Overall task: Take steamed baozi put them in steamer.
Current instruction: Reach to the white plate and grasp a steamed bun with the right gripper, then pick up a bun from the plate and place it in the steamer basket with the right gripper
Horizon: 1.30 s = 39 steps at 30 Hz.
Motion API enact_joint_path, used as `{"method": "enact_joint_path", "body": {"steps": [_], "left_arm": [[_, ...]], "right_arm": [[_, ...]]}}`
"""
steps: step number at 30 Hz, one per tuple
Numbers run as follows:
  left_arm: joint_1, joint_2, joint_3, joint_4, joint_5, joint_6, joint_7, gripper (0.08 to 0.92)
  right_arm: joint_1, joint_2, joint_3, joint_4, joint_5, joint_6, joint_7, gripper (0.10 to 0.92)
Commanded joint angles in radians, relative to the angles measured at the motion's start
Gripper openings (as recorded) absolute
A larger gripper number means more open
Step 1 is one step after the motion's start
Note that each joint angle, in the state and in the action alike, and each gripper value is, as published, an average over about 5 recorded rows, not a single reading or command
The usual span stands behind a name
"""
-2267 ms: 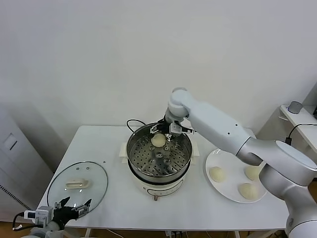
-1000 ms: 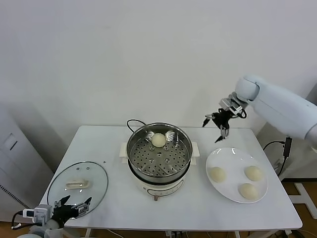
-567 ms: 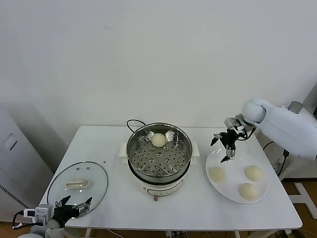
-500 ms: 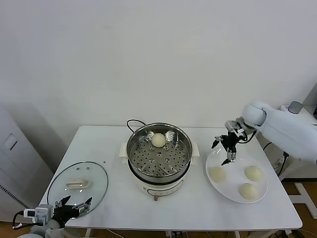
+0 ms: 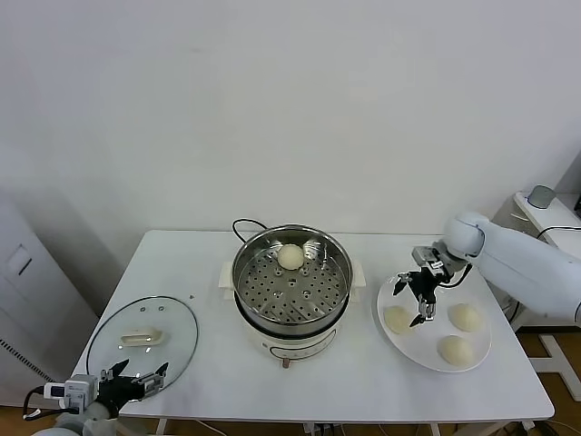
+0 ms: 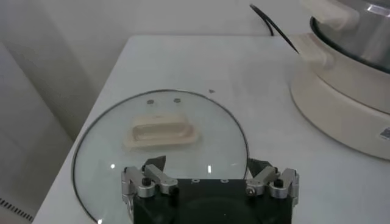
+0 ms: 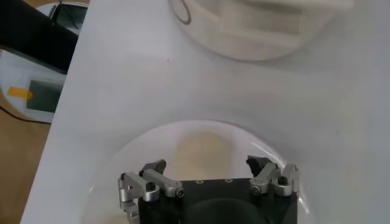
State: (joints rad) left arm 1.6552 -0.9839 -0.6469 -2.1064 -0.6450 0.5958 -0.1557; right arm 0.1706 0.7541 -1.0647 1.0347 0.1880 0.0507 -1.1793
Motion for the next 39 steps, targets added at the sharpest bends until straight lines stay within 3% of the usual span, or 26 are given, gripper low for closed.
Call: {"method": "enact_joint_path", "body": {"steps": [1, 9, 27, 39], "left_arm": [[0.0, 0.002, 0.0, 0.0, 0.001, 0.001, -0.001, 0.823], [0.002, 0.0, 0.0, -0.001, 0.001, 0.003, -0.003, 0.823], [0.002, -0.004, -0.002, -0.007, 0.001, 0.01, -0.009, 0.823], [-0.008, -0.005, -0.003, -0.001, 0.002, 0.018, -0.021, 0.823]], "right_arm": [[-0.059, 0.019, 0.038, -0.03, -0.032, -0.01, 0.009, 0.823], [-0.084, 0.049, 0.072, -0.067, -0.067, -0.003, 0.008, 0.773], [-0.107, 0.035, 0.127, -0.048, -0.114, 0.014, 0.003, 0.52], [0.339, -0.083, -0.18, 0.128, 0.108, -0.082, -0.109, 0.509]]}}
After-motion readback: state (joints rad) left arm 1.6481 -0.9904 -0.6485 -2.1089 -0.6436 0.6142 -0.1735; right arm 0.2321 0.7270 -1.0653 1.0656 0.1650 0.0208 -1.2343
